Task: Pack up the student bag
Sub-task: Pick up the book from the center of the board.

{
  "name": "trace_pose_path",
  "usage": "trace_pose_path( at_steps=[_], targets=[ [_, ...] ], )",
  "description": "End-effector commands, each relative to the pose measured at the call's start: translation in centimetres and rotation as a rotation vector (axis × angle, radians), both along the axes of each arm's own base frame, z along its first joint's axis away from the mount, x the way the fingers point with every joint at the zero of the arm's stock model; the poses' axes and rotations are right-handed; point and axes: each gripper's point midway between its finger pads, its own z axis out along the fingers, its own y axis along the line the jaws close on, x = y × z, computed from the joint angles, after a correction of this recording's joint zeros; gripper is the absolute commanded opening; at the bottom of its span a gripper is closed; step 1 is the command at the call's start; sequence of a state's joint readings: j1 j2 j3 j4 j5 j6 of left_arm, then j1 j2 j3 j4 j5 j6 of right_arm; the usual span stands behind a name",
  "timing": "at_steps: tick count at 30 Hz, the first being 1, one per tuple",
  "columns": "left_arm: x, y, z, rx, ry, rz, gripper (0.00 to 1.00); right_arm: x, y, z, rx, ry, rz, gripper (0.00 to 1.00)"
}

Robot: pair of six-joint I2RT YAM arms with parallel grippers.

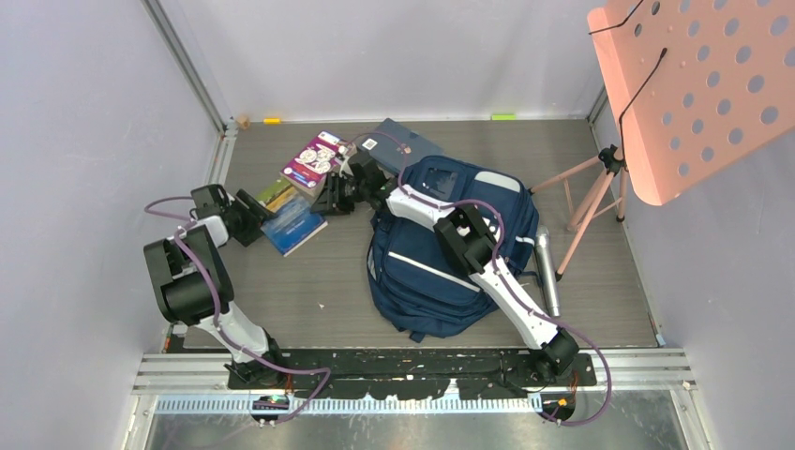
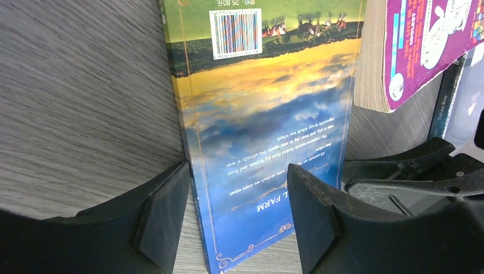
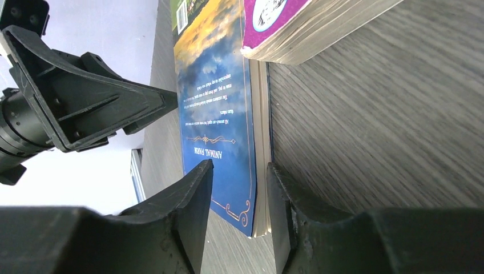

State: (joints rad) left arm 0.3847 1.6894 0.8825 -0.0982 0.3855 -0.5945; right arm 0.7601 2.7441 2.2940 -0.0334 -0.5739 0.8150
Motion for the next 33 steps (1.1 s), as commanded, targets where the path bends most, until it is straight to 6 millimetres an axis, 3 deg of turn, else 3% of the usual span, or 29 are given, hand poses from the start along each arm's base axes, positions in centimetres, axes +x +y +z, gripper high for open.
trace_pose_path(
  at_steps=[1,6,12,24,26,28,33],
  targets=[
    [-3.2,-5.0,-1.9,-0.163,0.098,-0.074,0.64,-8.9,4.7,3.0,0.037,0.071,0.173,0.47],
    [-3.5,-6.1,-1.3,-0.180,0.073,-0.092,0.61,-10.8,5.9,2.9,0.026,0.037,0.222,0.50],
    [-4.1,-6.8,-1.0,-0.190,0.064,-0.109,0.60,-12.0,6.8,4.5,0.097,-0.013,0.270,0.50],
    [-4.8,-7.8,-1.1,-0.220,0.059,-0.129,0.57,-11.8,7.4,14.1,0.409,0.019,0.191,0.46],
    [-4.8,-7.9,-1.0,-0.223,0.055,-0.132,0.57,-11.7,7.3,14.7,0.408,0.015,0.179,0.45],
    [-4.8,-7.9,-0.9,-0.222,0.051,-0.134,0.57,-11.1,7.2,13.4,0.336,0.002,0.151,0.45],
    [-5.0,-7.9,-0.9,-0.218,0.054,-0.137,0.57,-9.3,5.2,6.1,0.018,-0.033,0.045,0.43]
  ],
)
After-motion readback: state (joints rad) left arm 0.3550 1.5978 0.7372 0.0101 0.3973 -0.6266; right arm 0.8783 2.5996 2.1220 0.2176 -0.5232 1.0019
